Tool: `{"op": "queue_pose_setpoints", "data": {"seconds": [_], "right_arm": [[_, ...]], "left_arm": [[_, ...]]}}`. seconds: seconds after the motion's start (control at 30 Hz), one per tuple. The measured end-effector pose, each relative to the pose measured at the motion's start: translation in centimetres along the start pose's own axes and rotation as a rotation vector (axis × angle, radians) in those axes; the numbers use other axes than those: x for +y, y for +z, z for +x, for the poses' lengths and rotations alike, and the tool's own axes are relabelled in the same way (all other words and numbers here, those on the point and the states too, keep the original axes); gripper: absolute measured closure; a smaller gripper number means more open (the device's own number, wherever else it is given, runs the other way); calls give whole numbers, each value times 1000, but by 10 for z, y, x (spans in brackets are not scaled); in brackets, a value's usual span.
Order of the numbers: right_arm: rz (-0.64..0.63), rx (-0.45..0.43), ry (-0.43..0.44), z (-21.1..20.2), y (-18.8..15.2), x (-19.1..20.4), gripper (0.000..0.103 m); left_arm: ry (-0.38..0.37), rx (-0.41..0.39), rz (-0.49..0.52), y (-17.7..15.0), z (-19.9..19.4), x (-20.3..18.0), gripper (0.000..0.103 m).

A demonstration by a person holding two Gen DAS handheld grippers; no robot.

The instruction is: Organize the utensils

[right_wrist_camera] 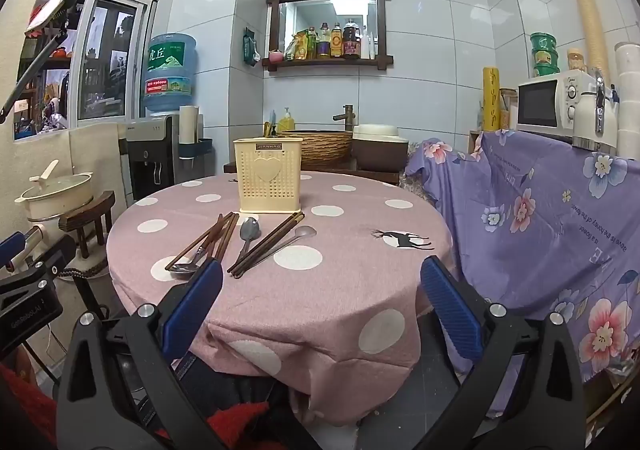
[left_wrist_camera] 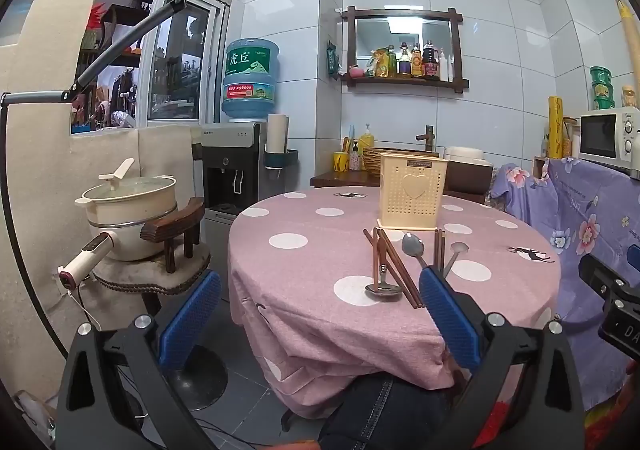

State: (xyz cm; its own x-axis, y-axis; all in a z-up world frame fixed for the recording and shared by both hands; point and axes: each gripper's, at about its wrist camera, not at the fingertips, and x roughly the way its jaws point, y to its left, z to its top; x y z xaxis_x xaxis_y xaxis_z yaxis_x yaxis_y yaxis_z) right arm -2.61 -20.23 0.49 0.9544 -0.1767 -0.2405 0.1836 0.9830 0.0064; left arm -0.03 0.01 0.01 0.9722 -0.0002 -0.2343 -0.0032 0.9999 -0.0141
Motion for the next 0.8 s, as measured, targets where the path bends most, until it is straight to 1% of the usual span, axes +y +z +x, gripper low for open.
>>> {"op": "queue_pose_setpoints", "data": {"seconds": [0.27,0.57,0.8], "right_arm": [[-3,2,-2,1,-1,1,5],[-3,3,0,0,-1,1,5],[-5,3,-2,0,-1,2,5]], "left_arm": [[1,1,1,1,-1,1,5],[-23,7,9,-2,1,2,5],[-24,9,15,-1,1,0,5]]}}
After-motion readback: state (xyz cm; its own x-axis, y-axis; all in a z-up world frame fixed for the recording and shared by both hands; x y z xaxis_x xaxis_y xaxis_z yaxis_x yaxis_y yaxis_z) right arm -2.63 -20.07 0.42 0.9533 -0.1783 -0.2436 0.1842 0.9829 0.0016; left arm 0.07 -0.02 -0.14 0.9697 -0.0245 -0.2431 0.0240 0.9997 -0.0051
